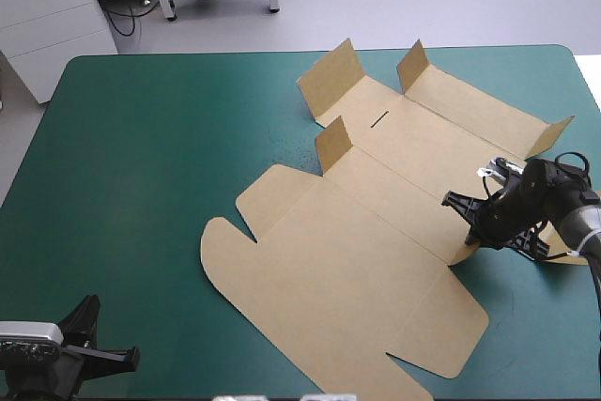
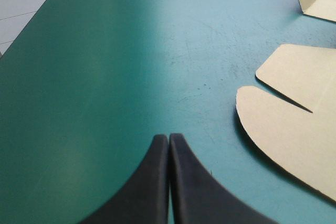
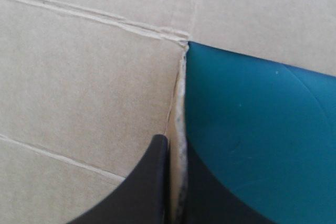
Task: Fold the box
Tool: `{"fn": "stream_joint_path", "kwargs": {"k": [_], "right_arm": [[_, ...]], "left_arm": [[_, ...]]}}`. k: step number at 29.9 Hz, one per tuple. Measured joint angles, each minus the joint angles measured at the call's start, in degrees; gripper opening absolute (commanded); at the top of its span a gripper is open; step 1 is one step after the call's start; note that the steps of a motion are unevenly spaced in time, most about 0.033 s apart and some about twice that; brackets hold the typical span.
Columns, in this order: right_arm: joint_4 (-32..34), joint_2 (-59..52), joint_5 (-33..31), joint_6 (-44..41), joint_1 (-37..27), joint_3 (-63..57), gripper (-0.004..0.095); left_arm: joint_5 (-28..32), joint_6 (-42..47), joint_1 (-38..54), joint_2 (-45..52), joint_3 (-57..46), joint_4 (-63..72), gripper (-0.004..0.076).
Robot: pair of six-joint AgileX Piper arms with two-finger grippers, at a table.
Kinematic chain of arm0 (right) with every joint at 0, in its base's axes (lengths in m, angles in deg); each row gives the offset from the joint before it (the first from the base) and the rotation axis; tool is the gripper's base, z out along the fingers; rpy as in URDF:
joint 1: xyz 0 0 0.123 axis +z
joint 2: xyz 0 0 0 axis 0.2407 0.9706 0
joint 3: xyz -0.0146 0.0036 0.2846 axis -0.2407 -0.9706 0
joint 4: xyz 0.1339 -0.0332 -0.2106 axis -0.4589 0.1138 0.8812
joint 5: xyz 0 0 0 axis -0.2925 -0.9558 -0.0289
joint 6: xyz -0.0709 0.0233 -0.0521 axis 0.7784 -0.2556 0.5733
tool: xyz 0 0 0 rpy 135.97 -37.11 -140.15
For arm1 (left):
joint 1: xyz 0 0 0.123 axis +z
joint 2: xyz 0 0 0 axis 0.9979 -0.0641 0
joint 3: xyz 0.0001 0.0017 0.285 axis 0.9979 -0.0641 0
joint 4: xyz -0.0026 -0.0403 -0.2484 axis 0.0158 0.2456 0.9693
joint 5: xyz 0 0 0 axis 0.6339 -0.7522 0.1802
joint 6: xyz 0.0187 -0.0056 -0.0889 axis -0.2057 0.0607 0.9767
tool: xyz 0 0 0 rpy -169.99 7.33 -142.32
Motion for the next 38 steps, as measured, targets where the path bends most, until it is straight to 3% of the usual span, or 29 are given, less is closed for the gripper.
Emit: {"fn": "stream_joint_path", "kwargs": {"k": [13,22,32,38], "right_arm": [[-4.7,1.88,-1.39,35.85,0.19,9.46,-0.0023],[-4.08,12.55,-9.68,56.79,5.73,27.52,-0.0023],[8.17,24.85,-16.54,66.36,17.35,46.65,-0.0023],[9.3,27.31,-15.3,72.77,22.47,49.95,-0.0023]], "left_arm": [[0.0,0.0,0.0,0.0,0.0,0.24,-0.0032],[0.0,0.0,0.0,0.0,0.0,0.85,-0.0032],[0.0,0.0,0.0,0.0,0.0,0.85,-0.0032],[0.0,0.0,0.0,0.0,0.0,0.85,-0.0032]]}}
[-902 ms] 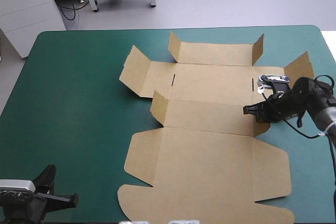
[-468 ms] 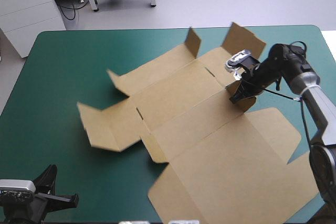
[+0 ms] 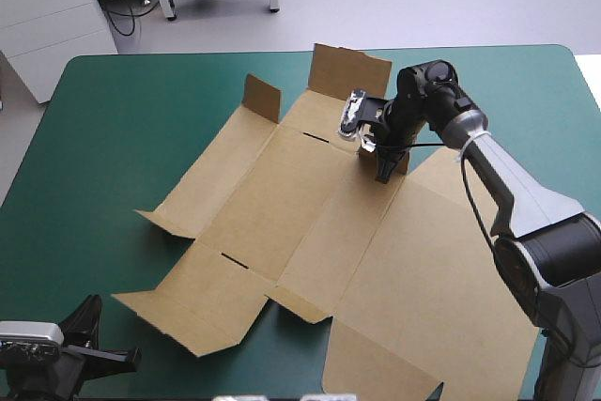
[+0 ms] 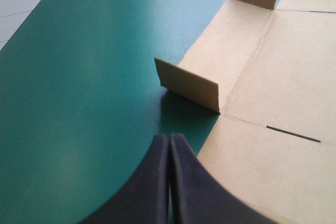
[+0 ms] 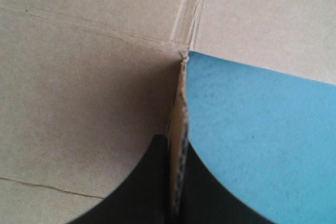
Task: Fold the box
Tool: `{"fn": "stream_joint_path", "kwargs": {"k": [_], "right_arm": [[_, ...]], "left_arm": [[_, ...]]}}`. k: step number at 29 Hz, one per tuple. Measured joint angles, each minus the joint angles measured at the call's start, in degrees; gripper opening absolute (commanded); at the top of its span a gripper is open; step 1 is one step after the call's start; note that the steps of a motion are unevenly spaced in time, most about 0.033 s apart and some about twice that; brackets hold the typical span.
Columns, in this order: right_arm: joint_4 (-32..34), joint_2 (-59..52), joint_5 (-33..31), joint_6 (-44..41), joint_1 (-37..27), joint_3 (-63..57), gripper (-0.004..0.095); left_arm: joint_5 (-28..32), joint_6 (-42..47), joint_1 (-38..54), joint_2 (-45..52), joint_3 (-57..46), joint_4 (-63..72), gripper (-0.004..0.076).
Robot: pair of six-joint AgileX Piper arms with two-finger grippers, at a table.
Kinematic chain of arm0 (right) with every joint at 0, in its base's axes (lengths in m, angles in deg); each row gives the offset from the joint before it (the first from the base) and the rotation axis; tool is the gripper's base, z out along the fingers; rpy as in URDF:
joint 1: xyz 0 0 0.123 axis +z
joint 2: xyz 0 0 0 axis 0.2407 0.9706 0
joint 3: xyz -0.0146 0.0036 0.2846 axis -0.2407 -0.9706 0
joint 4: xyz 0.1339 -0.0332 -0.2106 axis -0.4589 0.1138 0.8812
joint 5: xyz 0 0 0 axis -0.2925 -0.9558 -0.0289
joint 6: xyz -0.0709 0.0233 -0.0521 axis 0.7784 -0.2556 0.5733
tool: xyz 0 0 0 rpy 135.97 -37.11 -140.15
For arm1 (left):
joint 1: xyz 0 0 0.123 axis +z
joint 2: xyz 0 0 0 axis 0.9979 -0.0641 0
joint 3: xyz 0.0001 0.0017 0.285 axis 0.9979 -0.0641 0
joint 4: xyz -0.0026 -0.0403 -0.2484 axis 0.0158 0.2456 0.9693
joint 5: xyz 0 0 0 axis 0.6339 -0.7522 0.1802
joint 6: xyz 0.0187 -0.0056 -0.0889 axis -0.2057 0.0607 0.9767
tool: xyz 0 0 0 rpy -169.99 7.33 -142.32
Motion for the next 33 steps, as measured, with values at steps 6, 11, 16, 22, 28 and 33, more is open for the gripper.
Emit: {"fn": "stream_joint_path", "kwargs": {"k": [6,11,16,22,28,33], "right_arm": [[0.0,0.29,5.41,4.75,4.58,0.07,-0.0023],[0.06,0.65,14.93,9.08,7.6,0.07,-0.0023],[-2.6,1.33,21.51,11.77,9.33,0.07,-0.0023],[-4.3,4.65,23.2,12.4,9.72,0.07,-0.0021],[-4.47,7.41,23.37,12.46,9.72,0.07,0.0154],[-5.4,7.77,23.46,12.3,9.72,0.07,0.0594]], "left_arm": [[0.0,0.0,0.0,0.0,0.0,0.0,-0.0032],[0.0,0.0,0.0,0.0,0.0,0.0,-0.0032],[0.0,0.0,0.0,0.0,0.0,0.0,-0.0032],[0.0,0.0,0.0,0.0,0.0,0.0,-0.0032],[0.0,0.0,0.0,0.0,0.0,0.0,-0.0032],[0.0,0.0,0.0,0.0,0.0,0.0,-0.0032]]}}
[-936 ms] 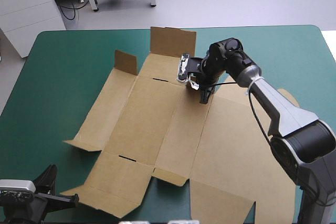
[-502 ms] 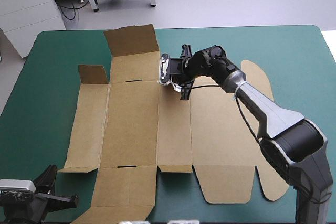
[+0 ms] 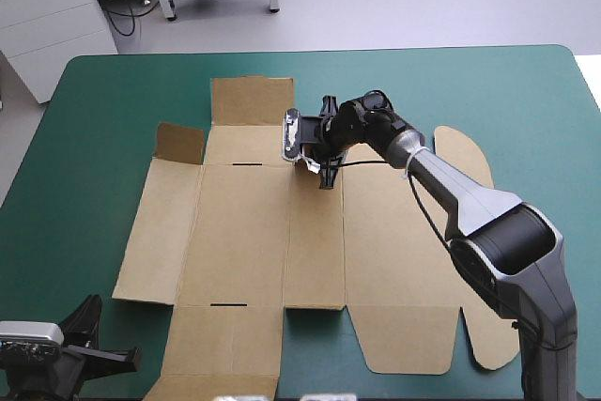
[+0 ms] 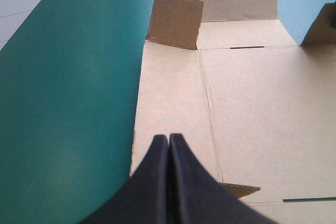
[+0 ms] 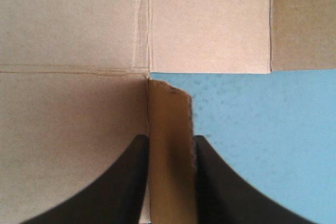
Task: Fold the box
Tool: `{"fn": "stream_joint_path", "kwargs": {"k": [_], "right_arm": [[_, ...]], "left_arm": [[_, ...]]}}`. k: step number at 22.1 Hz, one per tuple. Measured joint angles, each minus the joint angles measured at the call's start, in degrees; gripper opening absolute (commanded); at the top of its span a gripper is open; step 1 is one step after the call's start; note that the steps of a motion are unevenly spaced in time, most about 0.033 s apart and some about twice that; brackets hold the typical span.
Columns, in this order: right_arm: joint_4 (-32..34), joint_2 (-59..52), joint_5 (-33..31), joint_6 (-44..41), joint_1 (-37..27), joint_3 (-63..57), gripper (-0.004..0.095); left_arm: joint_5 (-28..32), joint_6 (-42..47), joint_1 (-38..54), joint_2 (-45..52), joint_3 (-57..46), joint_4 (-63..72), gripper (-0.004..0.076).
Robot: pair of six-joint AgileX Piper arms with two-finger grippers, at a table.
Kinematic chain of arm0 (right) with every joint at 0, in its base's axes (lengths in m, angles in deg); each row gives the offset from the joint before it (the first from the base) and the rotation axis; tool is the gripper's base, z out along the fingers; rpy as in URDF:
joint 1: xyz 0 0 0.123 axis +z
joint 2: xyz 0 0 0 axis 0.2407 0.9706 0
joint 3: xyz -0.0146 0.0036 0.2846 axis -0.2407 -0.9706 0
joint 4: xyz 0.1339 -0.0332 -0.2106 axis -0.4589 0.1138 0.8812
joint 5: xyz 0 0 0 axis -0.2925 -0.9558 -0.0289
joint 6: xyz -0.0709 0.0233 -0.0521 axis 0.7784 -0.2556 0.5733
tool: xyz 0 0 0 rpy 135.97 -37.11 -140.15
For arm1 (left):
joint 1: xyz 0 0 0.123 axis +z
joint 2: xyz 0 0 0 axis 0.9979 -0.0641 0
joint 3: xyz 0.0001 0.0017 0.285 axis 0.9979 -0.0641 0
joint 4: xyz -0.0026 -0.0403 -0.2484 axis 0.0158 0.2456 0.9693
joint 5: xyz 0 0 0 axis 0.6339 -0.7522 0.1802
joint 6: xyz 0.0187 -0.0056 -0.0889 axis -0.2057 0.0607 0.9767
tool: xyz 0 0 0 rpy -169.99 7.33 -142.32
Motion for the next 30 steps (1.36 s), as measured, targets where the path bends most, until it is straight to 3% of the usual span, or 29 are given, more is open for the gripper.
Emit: {"fn": "stream_joint_path", "kwargs": {"k": [2,3,7,9,11,12,16,20,23,29,30], "right_arm": [[-0.05,0.0,0.03,-0.07,0.0,0.0,0.0701],[-0.13,-0.06,0.03,-0.81,0.0,0.0,0.0697],[0.54,-3.28,-0.22,-9.35,0.0,0.0,0.055],[1.67,-7.12,-0.8,-15.37,0.0,0.0,0.038],[3.44,-11.65,-2.24,-22.97,0.0,0.0,0.0049],[5.28,-13.77,-3.48,-27.72,0.0,0.0,-0.0015],[14.22,-18.64,-6.33,-44.81,0.0,0.0,-0.0022],[17.76,-21.68,-13.28,-58.84,-0.06,-0.08,-0.0022],[17.96,-24.39,-15.12,-63.22,-0.06,-2.52,-0.0022],[18.63,-36.95,-11.35,-68.51,-0.06,-17.49,-0.0022],[20.03,-40.69,-10.5,-70.45,-0.06,-22.19,-0.0022]], "left_arm": [[0.0,0.0,0.0,0.0,0.0,0.0,-0.0032],[0.0,0.0,0.0,0.0,0.0,0.0,-0.0032],[0.0,0.0,0.0,0.0,0.0,0.0,-0.0032],[0.0,0.0,0.0,0.0,0.0,0.0,-0.0032],[0.0,0.0,0.0,0.0,0.0,0.0,-0.0032],[0.0,0.0,0.0,0.0,0.0,0.0,-0.0032],[0.0,0.0,0.0,0.0,0.0,0.0,-0.0032],[0.0,0.0,0.0,0.0,0.0,0.0,0.0001],[0.0,0.0,0.0,0.0,0.0,0.01,0.0111],[0.0,0.0,0.0,0.0,0.0,0.01,0.0546],[0.0,0.0,0.0,0.0,0.0,0.01,0.0562]]}}
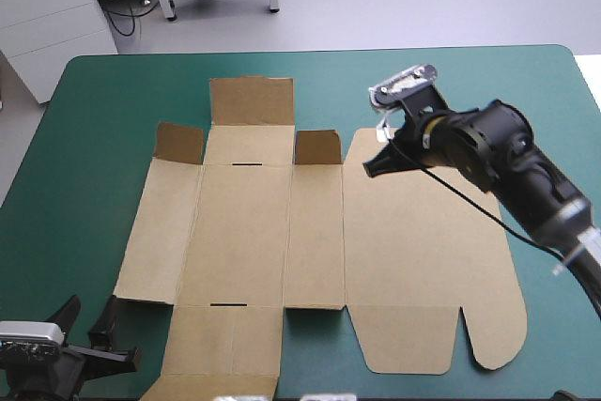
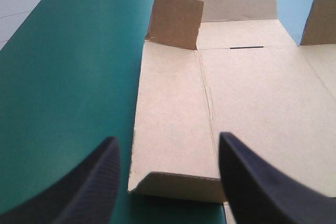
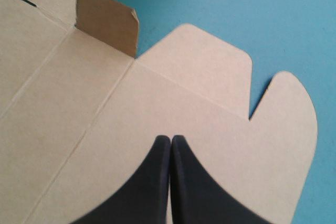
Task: Fold the box
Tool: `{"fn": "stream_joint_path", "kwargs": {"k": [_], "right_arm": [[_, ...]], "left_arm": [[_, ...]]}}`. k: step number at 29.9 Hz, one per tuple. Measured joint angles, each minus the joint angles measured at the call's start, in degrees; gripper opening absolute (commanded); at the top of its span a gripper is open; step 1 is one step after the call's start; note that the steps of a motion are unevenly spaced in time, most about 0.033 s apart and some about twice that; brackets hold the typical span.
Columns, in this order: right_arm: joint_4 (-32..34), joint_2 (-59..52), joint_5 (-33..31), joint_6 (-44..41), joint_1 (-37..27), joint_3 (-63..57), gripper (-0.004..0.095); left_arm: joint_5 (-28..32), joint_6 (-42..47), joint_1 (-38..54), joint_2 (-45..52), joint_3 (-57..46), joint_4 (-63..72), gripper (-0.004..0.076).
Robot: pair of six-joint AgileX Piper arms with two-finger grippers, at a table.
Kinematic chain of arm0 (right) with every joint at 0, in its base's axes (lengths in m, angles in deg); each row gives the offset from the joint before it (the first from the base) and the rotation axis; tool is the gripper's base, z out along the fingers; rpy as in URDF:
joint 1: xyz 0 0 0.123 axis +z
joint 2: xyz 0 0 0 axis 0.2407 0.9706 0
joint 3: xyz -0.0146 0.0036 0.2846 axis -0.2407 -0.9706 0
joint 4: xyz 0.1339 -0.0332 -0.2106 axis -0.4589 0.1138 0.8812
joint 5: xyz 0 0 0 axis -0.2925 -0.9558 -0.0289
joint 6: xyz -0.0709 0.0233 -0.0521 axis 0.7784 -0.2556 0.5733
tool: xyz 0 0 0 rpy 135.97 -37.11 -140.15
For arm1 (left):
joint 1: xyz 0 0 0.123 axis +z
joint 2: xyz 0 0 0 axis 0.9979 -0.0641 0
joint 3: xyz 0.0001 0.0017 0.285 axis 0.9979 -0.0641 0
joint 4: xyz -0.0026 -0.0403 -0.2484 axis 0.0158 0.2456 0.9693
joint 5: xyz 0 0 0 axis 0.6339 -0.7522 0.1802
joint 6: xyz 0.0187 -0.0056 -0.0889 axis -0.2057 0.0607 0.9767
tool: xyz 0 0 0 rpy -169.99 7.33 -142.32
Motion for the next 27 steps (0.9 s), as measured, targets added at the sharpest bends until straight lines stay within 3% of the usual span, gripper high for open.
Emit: {"fn": "stream_joint_path", "kwargs": {"k": [5,13,19,27], "right_arm": [[4.39,-10.68,1.39,-5.97,0.0,-13.4,-0.0022],[4.92,-28.54,4.26,-8.6,0.0,-28.62,-0.0023],[2.47,-39.9,3.65,-7.61,0.0,-34.18,-0.0023],[-1.17,-50.02,-1.62,-5.36,0.0,-37.75,-0.0023]], "left_arm": [[0.0,0.0,0.0,0.0,0.0,0.0,0.0565],[2.04,0.0,0.0,-1.55,0.72,-0.84,0.0565],[6.1,0.0,0.0,-12.2,6.52,-2.09,0.0565],[4.61,-1.02,0.0,-32.41,19.02,-3.75,0.0565]]}}
